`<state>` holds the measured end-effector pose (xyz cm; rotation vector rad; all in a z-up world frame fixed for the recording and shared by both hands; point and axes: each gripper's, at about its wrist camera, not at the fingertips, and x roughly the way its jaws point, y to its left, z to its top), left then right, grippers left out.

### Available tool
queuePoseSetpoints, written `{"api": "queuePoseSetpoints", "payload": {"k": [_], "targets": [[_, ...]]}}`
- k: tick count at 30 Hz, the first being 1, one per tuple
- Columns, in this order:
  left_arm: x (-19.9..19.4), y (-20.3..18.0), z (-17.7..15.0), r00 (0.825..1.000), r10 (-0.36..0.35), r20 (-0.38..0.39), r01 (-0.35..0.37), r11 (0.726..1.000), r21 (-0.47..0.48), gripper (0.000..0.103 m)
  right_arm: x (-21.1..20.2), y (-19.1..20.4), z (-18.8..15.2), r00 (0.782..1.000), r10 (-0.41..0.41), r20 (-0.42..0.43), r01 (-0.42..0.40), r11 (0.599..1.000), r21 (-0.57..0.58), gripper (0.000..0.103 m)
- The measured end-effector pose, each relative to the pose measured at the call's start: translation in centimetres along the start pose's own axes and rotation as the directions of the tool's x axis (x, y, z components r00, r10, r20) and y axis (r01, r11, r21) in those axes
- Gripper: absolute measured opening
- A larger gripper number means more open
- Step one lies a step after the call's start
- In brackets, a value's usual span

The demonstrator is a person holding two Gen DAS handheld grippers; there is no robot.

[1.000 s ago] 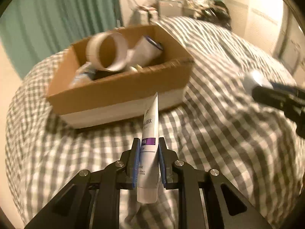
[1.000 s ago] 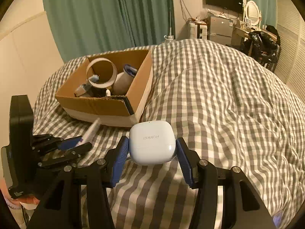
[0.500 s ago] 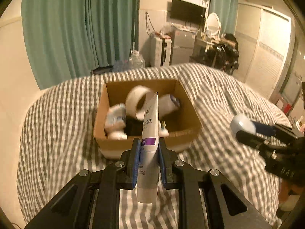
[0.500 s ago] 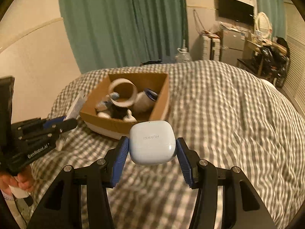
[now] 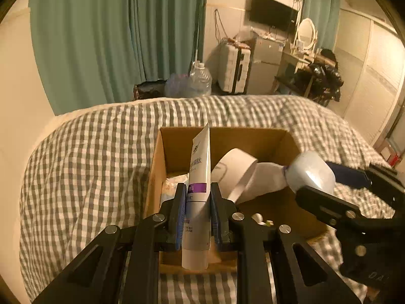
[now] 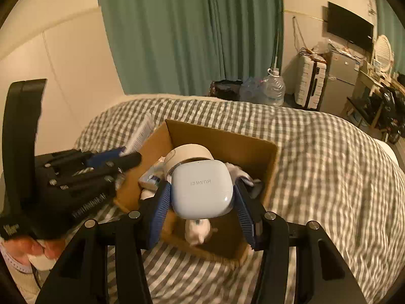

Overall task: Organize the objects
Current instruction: 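Lower the earbud case and cream tube into the box and open both tools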

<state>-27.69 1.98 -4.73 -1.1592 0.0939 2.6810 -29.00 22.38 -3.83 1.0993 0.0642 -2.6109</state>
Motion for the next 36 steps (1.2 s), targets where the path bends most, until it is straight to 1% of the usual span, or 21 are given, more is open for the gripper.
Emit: {"api": "queuePoseSetpoints", "payload": {"k": [3, 5, 8, 11, 12, 13, 14, 15, 16, 17, 18, 21, 26, 28, 32, 36], "targets": [[1.2, -0.1, -0.2, 1.000, 0.005, 0.003, -0.006, 1.000, 0.029, 0.018, 2.5, 0.5, 0.5, 0.999, -0.031, -0.024, 0.030, 0.998, -0.046, 0.051], [2.0, 0.0, -0.4, 1.000, -0.003, 0.001, 0.003, 0.999, 0.040, 0.018, 3.6, 0.7, 0.4, 0.999, -0.034, -0.033, 0.032, 0.998, -0.058, 0.051], [2.8, 0.3, -0.8, 1.000, 0.002, -0.004, -0.002, 0.999, 0.042, 0.018, 4.6, 0.4, 0.0, 0.999, -0.020, -0.039, 0.018, 0.998, -0.059, 0.051], [2.8, 0.3, -1.4, 1.000, 0.011, 0.017, -0.011, 0.999, 0.032, 0.023, 4.8, 0.2, -0.3, 0.999, -0.024, -0.040, 0.022, 0.998, -0.054, 0.051], [2.7, 0.3, -1.5, 1.000, 0.006, 0.023, -0.007, 0.999, 0.034, 0.030, 4.6, 0.1, -0.3, 0.999, -0.031, -0.026, 0.030, 0.998, -0.047, 0.051], [2.7, 0.3, -1.6, 1.000, 0.006, 0.025, -0.007, 0.999, 0.032, 0.044, 4.3, 0.2, -0.3, 0.999, -0.034, -0.018, 0.033, 0.999, -0.043, 0.051], [2.6, 0.2, -1.8, 1.000, 0.012, 0.024, -0.013, 1.000, 0.028, 0.054, 3.9, 0.1, -0.2, 1.000, -0.029, -0.005, 0.029, 0.999, -0.040, 0.051], [2.4, 0.2, -1.9, 0.999, 0.021, 0.029, -0.022, 0.999, 0.023, 0.071, 3.4, 0.1, -0.1, 1.000, -0.026, 0.004, 0.026, 0.999, -0.037, 0.055], [2.1, 0.1, -2.1, 0.999, 0.026, 0.037, -0.027, 0.999, 0.019, 0.080, 2.9, 0.0, 0.0, 1.000, -0.025, 0.019, 0.025, 0.999, -0.032, 0.059], [1.5, 0.0, -2.2, 0.999, 0.024, 0.048, -0.024, 1.000, 0.015, 0.082, 2.3, 0.0, 0.2, 0.999, -0.028, 0.039, 0.029, 0.999, -0.025, 0.068], [1.1, 0.0, -2.2, 0.999, 0.016, 0.052, -0.016, 1.000, 0.010, 0.084, 1.8, -0.1, 0.5, 0.998, -0.034, 0.057, 0.035, 0.999, -0.017, 0.071], [-0.4, -0.1, -2.4, 0.999, 0.002, 0.054, -0.002, 1.000, -0.008, 0.092, 0.0, -0.3, 0.8, 0.996, -0.047, 0.078, 0.047, 0.999, 0.004, 0.071], [-3.7, -0.6, -2.7, 0.998, 0.008, 0.067, -0.007, 1.000, -0.012, 0.093, -3.6, -0.4, 0.5, 0.990, -0.070, 0.120, 0.068, 0.998, 0.017, 0.079], [-5.2, -0.7, -2.8, 0.996, 0.017, 0.092, -0.017, 1.000, -0.005, 0.098, -4.9, 0.0, 0.3, 0.988, -0.082, 0.128, 0.081, 0.997, 0.013, 0.079], [-7.9, -1.1, -2.9, 0.991, 0.037, 0.128, -0.039, 0.999, 0.018, 0.098, -7.5, 0.7, -0.3, 0.986, -0.107, 0.125, 0.108, 0.994, 0.004, 0.079], [-10.1, -1.8, -2.8, 0.985, 0.083, 0.152, -0.089, 0.995, 0.034, 0.098, -10.2, 0.9, -0.9, 0.983, -0.123, 0.135, 0.122, 0.992, 0.018, 0.079]]}}
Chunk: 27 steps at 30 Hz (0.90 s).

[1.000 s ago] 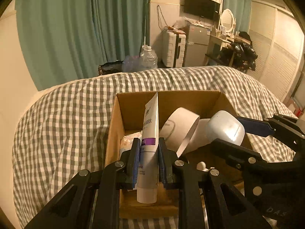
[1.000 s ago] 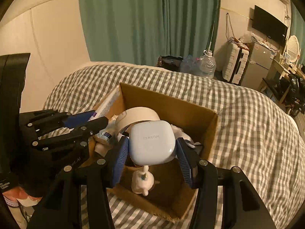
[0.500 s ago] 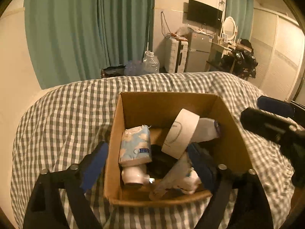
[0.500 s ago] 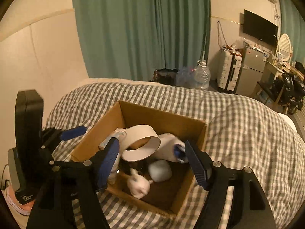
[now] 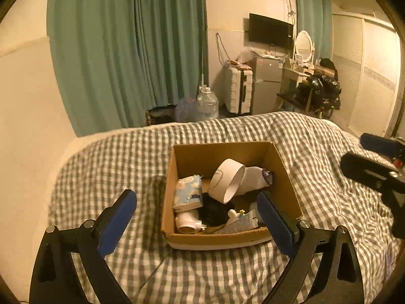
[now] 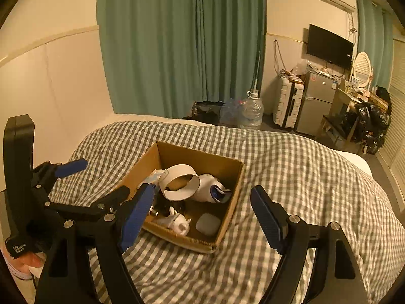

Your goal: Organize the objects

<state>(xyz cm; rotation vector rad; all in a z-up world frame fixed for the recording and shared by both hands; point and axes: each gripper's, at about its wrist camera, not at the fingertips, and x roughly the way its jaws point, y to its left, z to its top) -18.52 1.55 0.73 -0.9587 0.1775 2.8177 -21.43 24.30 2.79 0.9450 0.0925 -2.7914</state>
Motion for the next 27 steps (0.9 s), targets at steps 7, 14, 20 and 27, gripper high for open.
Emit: {"api": "queuePoseSetpoints", "payload": {"k": [7, 14, 20, 27], "targets": [[-3.8, -0.8, 0.7, 0.999, -0.001, 0.036, 0.001, 1.000, -0.001, 0.100, -4.9, -0.3, -0.1, 0.998, -0.021, 0.062, 0.021, 1.000, 0.005, 0.080], [-7.3, -1.0, 0.9, 0.996, -0.028, 0.080, 0.032, 0.999, -0.040, 0.102, -8.9, -0.2, -0.3, 0.986, -0.060, 0.157, 0.057, 0.998, 0.023, 0.093], [-8.8, -0.5, -0.8, 0.991, -0.013, 0.131, 0.027, 0.994, -0.107, 0.102, -10.5, -0.2, -2.3, 0.973, -0.023, 0.228, 0.007, 0.998, 0.067, 0.098], [-7.9, 0.1, -4.0, 0.990, 0.021, 0.140, 0.001, 0.987, -0.160, 0.103, -8.4, -0.5, -6.0, 0.979, -0.046, 0.198, 0.021, 0.992, 0.127, 0.098]]}}
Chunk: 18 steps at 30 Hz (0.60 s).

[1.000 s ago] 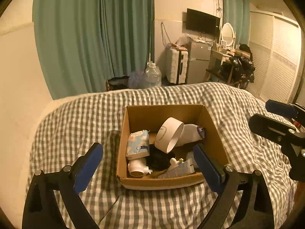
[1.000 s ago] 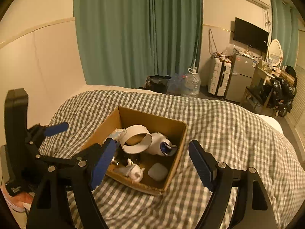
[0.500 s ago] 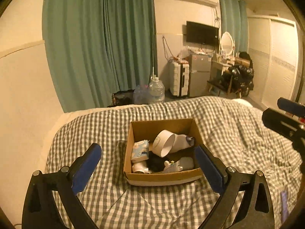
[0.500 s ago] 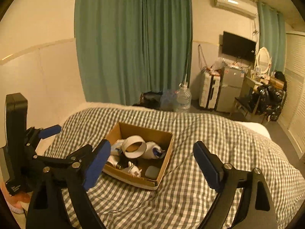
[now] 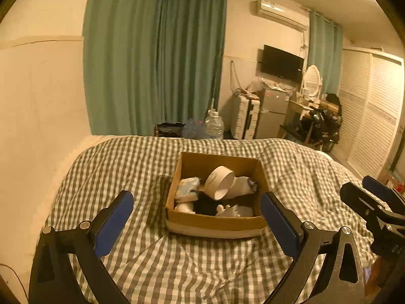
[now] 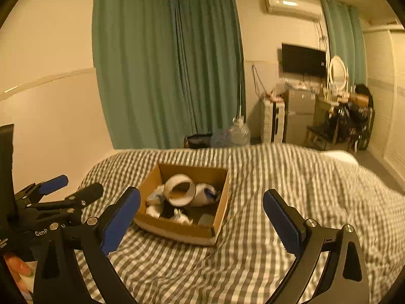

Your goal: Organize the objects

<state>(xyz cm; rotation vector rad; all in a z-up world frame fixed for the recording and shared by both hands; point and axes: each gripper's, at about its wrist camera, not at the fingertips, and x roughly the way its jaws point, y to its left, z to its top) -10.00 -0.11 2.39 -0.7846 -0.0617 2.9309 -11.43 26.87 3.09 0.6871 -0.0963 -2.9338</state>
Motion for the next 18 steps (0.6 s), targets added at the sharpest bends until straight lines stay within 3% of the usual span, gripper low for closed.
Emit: {"api": "queuePoseSetpoints", "payload": {"k": [5, 11, 18], "targets": [[0.3, -0.1, -1.9, 1.000, 0.009, -0.003, -0.009, 1.000, 0.004, 0.103, 0.9, -0.1, -1.5, 0.999, -0.043, -0.006, 0.043, 0.999, -0.007, 0.098], [0.5, -0.8, -2.9, 0.999, 0.046, 0.003, -0.046, 0.996, 0.075, 0.103, 2.0, -0.8, -2.7, 0.997, -0.063, -0.046, 0.063, 0.998, 0.001, 0.098], [0.2, -1.1, -3.8, 1.000, 0.028, -0.005, -0.027, 0.996, 0.084, 0.103, 2.8, -1.1, -4.2, 0.994, -0.079, -0.076, 0.080, 0.997, 0.007, 0.098]]}}
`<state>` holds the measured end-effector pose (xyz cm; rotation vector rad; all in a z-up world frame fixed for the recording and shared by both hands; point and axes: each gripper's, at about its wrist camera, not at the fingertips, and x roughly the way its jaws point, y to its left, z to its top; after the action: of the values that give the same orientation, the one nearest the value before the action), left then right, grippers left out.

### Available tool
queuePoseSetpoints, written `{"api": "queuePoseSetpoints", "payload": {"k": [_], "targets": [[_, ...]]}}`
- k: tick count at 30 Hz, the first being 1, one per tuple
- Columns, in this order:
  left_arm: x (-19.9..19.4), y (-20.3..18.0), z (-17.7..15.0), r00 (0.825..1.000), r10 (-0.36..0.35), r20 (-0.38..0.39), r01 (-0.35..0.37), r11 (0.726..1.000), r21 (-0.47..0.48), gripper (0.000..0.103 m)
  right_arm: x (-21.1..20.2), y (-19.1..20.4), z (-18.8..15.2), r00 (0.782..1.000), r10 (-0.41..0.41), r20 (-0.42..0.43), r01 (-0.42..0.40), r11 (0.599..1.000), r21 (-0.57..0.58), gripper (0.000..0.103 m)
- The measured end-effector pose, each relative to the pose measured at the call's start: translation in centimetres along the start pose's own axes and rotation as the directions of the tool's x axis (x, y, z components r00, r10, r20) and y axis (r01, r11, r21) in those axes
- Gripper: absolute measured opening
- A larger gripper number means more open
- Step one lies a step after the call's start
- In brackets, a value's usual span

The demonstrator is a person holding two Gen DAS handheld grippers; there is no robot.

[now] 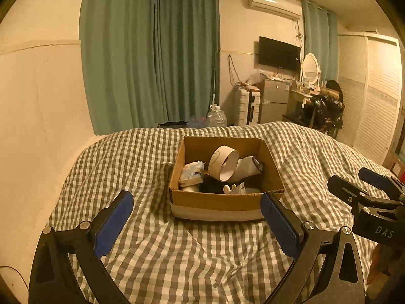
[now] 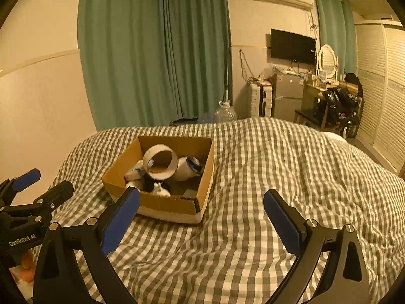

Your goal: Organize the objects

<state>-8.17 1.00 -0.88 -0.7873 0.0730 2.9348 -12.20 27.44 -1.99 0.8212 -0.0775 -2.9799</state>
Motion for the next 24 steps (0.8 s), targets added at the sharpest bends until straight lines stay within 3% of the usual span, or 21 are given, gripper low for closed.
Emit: {"api": "queuePoseSetpoints", "payload": {"k": [24], "targets": [[0.2, -0.8, -0.8, 1.000, -0.009, -0.029, 0.009, 1.000, 0.005, 0.103, 0.2, 0.4, -1.2, 1.000, -0.016, -0.010, 0.016, 1.000, -0.014, 0.098]]}}
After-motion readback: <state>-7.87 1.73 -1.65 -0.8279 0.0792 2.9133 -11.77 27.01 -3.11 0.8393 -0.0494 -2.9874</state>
